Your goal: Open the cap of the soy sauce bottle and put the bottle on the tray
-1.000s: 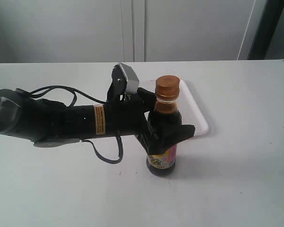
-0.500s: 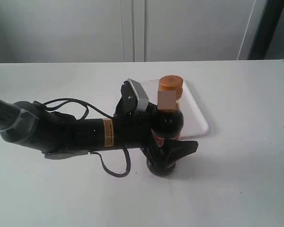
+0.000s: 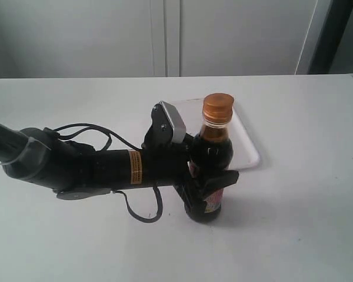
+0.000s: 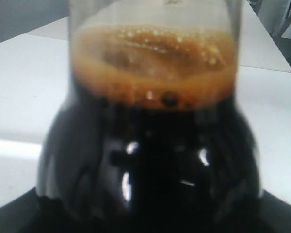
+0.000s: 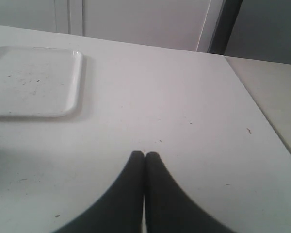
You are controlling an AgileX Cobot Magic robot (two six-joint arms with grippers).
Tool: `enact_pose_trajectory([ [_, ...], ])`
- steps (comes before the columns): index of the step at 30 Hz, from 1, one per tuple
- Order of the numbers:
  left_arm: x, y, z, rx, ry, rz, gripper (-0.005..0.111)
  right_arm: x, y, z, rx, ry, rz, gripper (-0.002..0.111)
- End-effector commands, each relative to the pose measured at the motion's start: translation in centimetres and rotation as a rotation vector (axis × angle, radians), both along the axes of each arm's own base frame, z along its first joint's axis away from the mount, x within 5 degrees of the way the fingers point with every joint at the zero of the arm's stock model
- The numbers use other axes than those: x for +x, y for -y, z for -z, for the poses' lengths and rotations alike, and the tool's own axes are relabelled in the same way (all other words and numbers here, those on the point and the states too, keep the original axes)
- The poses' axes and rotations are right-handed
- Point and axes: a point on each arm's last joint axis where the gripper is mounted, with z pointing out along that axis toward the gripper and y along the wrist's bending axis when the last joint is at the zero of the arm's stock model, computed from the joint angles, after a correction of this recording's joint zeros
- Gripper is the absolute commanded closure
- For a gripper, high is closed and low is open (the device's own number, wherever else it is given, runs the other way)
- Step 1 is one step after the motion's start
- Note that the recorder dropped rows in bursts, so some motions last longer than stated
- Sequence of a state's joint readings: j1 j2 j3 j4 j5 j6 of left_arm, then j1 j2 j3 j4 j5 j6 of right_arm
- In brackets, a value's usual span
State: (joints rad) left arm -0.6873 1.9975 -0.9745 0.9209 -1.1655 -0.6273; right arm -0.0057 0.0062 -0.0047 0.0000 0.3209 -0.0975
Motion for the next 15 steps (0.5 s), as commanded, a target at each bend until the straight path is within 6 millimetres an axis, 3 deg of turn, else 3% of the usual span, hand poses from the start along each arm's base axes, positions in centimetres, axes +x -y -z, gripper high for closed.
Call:
enact_pose_trajectory([
  [1,-0.3,0.2,-0.2,-0.003,0.035,0.028,0.106,0.0,0.0,0.1,0.0,0.01,0.001,0.108],
  [9,-0.4,0.3,-0.2,-0.005,0.045,0.045,0.106,0.0,0.0,-0.2,-0.016,0.035,-0.004,0.108],
  [15,-0.7,0.3,-0.4,-0.026,0.057,0.076,0.106,0.2,0.0,-1.3,0.099,0.165,0.011,0.108],
])
